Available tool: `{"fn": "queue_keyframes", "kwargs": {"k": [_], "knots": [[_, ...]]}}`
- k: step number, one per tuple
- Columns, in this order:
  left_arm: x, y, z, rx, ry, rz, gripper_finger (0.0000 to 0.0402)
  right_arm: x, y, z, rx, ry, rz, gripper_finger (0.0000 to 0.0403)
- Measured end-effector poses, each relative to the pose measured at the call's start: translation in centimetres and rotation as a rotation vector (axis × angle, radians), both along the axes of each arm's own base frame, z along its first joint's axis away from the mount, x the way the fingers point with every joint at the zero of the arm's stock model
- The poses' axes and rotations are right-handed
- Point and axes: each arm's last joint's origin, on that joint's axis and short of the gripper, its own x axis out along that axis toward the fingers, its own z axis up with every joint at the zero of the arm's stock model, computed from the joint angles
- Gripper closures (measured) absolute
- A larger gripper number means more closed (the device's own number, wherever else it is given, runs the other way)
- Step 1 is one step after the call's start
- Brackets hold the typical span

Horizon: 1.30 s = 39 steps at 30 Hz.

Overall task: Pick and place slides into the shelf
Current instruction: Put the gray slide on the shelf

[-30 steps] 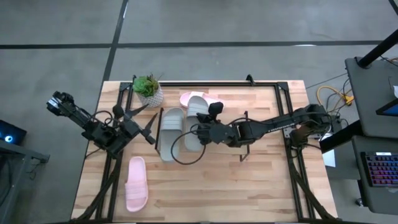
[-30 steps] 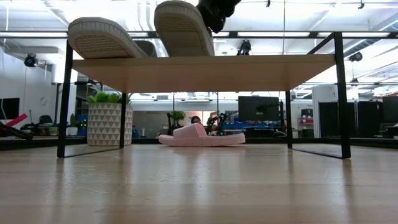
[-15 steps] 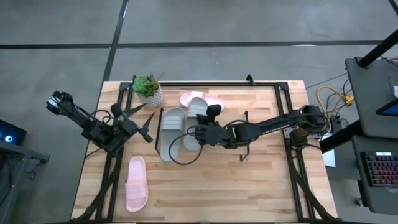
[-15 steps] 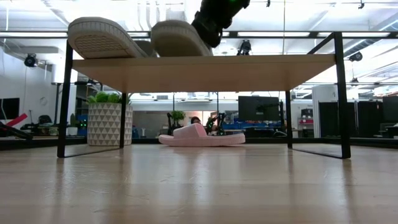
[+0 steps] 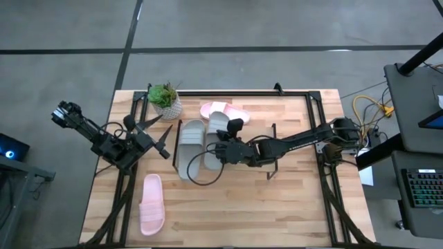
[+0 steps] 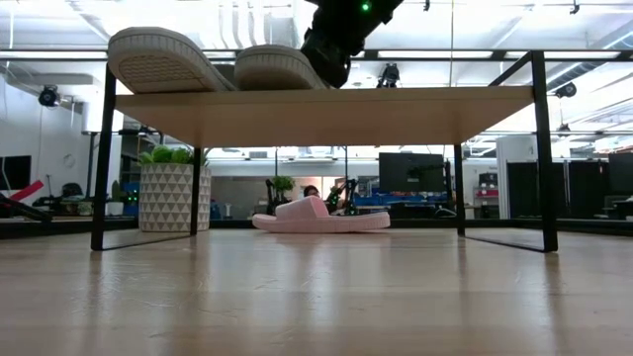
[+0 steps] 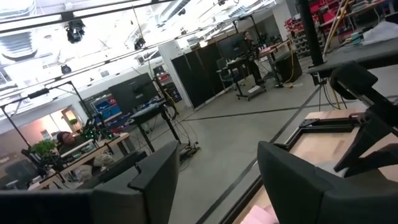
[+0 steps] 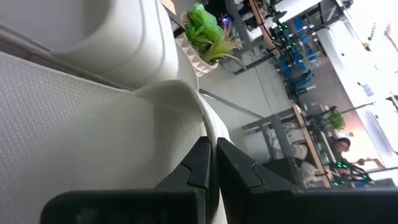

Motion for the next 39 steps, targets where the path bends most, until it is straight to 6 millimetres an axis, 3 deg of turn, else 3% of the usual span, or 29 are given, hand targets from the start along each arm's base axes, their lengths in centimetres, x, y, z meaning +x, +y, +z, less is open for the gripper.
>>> {"fn": "queue_keyframes", "kwargs": {"k": [39], "knots": [[-0.07, 0.06, 0.00, -0.001, -0.002, 0.001, 0.0200, 0.37, 0.89, -0.73, 0.020, 0.005, 0.037, 0.0392]]}}
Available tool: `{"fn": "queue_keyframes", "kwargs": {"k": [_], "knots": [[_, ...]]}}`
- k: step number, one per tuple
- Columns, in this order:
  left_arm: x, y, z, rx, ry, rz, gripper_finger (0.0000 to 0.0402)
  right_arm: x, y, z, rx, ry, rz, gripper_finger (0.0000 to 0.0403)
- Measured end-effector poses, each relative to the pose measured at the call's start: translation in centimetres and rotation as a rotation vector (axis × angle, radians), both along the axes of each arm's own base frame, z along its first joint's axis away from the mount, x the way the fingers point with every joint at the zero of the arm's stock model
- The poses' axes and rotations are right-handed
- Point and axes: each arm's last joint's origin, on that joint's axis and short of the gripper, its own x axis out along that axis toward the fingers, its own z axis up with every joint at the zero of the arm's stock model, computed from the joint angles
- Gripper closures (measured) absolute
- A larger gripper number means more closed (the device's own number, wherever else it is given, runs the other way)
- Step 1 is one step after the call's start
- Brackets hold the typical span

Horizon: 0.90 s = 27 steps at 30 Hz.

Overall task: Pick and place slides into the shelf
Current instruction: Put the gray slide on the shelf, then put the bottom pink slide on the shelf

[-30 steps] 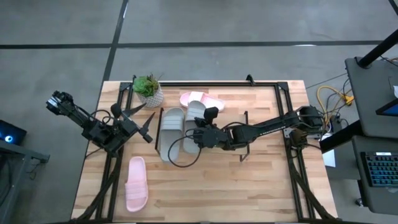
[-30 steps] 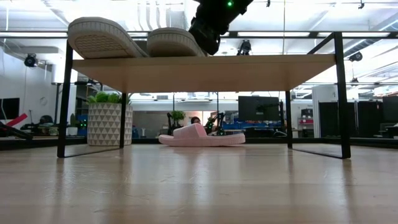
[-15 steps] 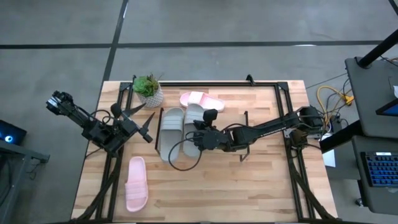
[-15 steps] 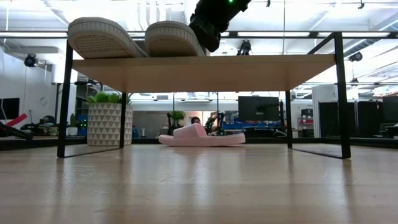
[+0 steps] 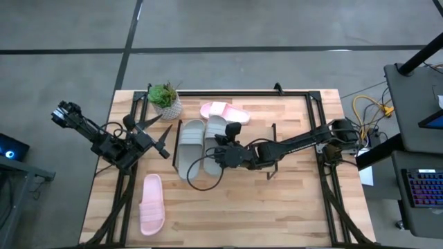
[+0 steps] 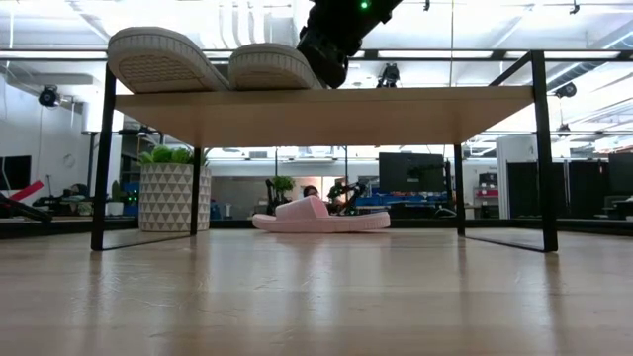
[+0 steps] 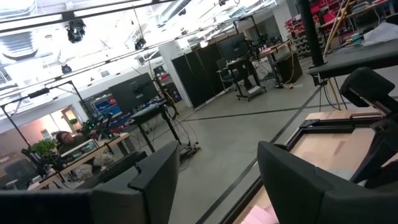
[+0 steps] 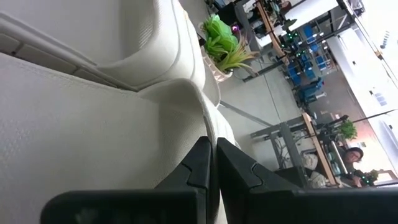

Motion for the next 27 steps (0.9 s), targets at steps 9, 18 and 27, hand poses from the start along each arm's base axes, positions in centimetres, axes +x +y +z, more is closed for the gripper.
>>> {"fn": "queue_keyframes", "kwargs": {"k": [9, 18, 27], "knots": [[-0.07, 0.03, 0.01, -0.001, -0.002, -0.001, 0.0200, 0.20, 0.02, -0.08, -0.005, 0.001, -0.003, 0.0392], [-0.08, 0.05, -0.01, -0.001, -0.001, 0.000, 0.0200, 0.19, 0.03, -0.07, 0.000, 0.003, 0.004, 0.0358], [-0.09, 0.07, -0.01, -0.002, -0.002, 0.001, 0.0200, 0.18, 0.03, -0.06, 0.000, 0.002, 0.004, 0.0293]]}}
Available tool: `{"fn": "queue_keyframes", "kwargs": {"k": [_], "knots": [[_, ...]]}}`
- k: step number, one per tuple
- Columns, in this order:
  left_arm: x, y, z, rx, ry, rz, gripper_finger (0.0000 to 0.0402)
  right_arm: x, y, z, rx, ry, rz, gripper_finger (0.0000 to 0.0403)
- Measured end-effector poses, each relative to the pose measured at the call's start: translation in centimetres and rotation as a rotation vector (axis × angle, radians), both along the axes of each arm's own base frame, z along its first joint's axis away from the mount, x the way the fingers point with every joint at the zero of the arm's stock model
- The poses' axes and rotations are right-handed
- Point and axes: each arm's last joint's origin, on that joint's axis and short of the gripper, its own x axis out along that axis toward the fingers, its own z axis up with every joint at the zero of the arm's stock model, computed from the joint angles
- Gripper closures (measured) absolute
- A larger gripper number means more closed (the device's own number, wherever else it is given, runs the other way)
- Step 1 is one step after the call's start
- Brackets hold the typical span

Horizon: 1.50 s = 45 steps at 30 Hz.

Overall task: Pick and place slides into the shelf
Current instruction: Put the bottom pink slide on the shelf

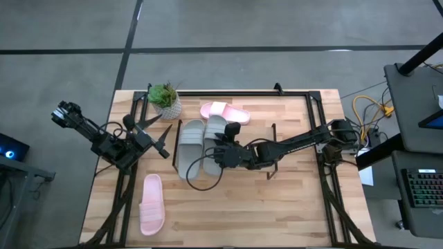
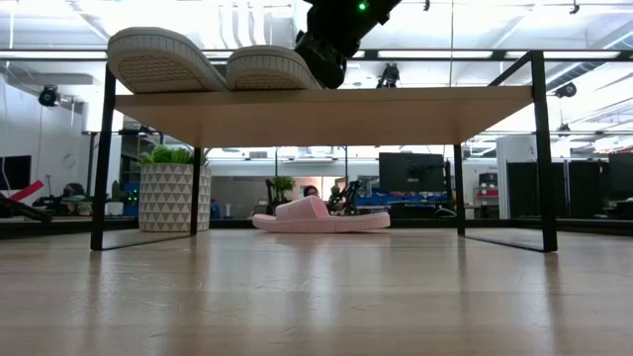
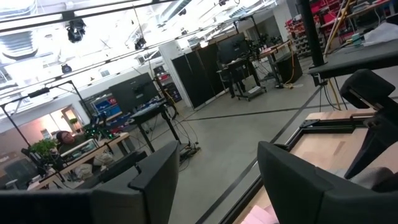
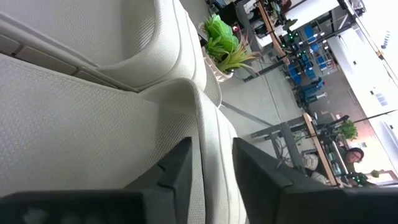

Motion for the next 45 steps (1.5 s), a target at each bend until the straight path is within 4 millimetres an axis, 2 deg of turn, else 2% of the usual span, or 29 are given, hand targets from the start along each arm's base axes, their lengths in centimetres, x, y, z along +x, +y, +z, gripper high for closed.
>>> {"fn": "queue_keyframes", "kwargs": {"k": [7, 15, 18, 21, 23, 26, 31, 39, 45], "knots": [[0.0, 0.0, 0.0, 0.000, 0.000, 0.000, 0.0200, -0.1, 0.4, 0.2, 0.007, -0.004, 0.007, 0.0262], [0.0, 0.0, 0.0, 0.000, 0.002, 0.001, 0.0200, -0.6, 1.9, 2.4, 0.084, -0.117, 0.020, 0.0248], [0.0, 0.0, 0.0, 0.000, 0.002, 0.001, 0.0200, -1.1, 2.4, 3.4, 0.140, -0.141, 0.088, 0.0252], [0.0, 0.0, 0.0, -0.001, 0.003, 0.003, 0.0200, -2.0, 2.7, 4.7, 0.277, -0.176, 0.220, 0.0257], [0.0, 0.0, -0.1, -0.003, 0.005, 0.005, 0.0200, -2.9, 2.7, 5.7, 0.354, -0.198, 0.297, 0.0261], [-0.1, 0.0, -0.1, -0.016, 0.016, 0.023, 0.0200, -4.9, 2.4, 6.9, 0.385, -0.236, 0.322, 0.0268], [-0.2, -0.2, -0.3, -0.034, 0.039, 0.045, 0.0200, -9.2, 1.7, 7.7, 0.405, -0.340, 0.364, 0.0280], [-0.2, -0.4, -0.4, -0.031, 0.045, 0.036, 0.0200, -15.9, 0.6, 5.2, 0.408, -0.579, 0.515, 0.0290], [-0.2, -0.4, -0.3, -0.031, 0.043, 0.034, 0.0200, -18.4, -0.1, 3.0, 0.416, -0.631, 0.535, 0.0291]]}}
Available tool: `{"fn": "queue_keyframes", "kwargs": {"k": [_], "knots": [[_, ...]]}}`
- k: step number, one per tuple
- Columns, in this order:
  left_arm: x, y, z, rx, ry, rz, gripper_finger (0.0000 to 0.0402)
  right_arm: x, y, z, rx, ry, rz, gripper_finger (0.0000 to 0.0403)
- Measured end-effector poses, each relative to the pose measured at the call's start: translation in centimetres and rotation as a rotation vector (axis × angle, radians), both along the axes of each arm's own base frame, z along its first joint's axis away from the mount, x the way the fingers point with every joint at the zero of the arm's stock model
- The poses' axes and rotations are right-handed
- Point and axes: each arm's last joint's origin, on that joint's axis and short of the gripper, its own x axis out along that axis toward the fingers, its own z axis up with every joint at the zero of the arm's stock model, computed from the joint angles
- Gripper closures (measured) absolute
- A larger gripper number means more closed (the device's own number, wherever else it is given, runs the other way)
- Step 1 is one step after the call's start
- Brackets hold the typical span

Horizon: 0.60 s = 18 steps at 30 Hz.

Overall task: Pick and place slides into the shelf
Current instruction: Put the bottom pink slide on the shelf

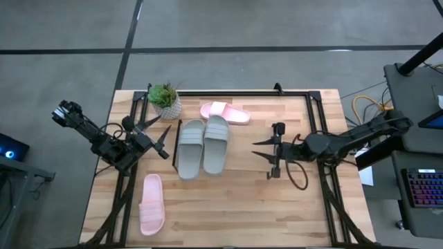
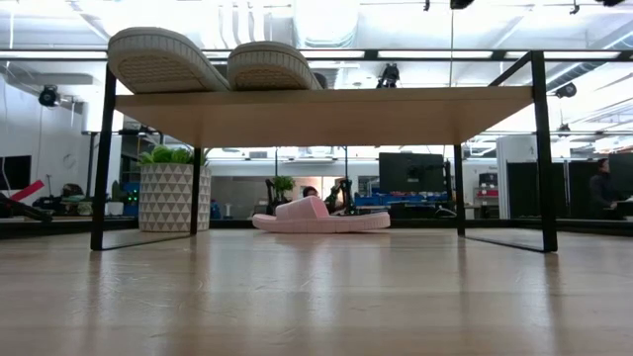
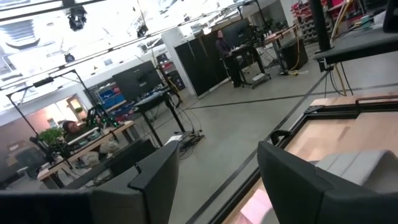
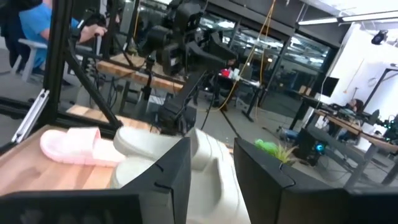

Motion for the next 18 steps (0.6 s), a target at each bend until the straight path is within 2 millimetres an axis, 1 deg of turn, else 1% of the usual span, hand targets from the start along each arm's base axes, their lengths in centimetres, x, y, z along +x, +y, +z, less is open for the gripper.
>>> {"fn": "queue_keyframes", "kwargs": {"k": [4, 8, 11, 14, 18], "knots": [[0.1, -0.1, 0.3, 0.019, -0.033, -0.045, 0.0200, -0.4, -0.1, -0.6, -0.003, 0.008, 0.000, 0.0293], [0.5, -0.5, 0.9, 0.070, -0.145, -0.203, 0.0200, -0.4, -0.1, -0.8, -0.009, 0.015, -0.004, 0.0296], [1.0, -1.1, 1.1, 0.092, -0.167, -0.314, 0.0200, -0.3, -0.1, -0.8, -0.014, 0.017, -0.006, 0.0296], [1.5, -1.6, 1.2, 0.062, -0.167, -0.432, 0.0200, -0.3, -0.1, -0.5, -0.014, 0.010, -0.009, 0.0297], [2.1, -2.2, 1.5, -0.044, -0.091, -0.567, 0.0200, -0.3, -0.1, -0.2, -0.029, 0.001, -0.010, 0.0302]]}}
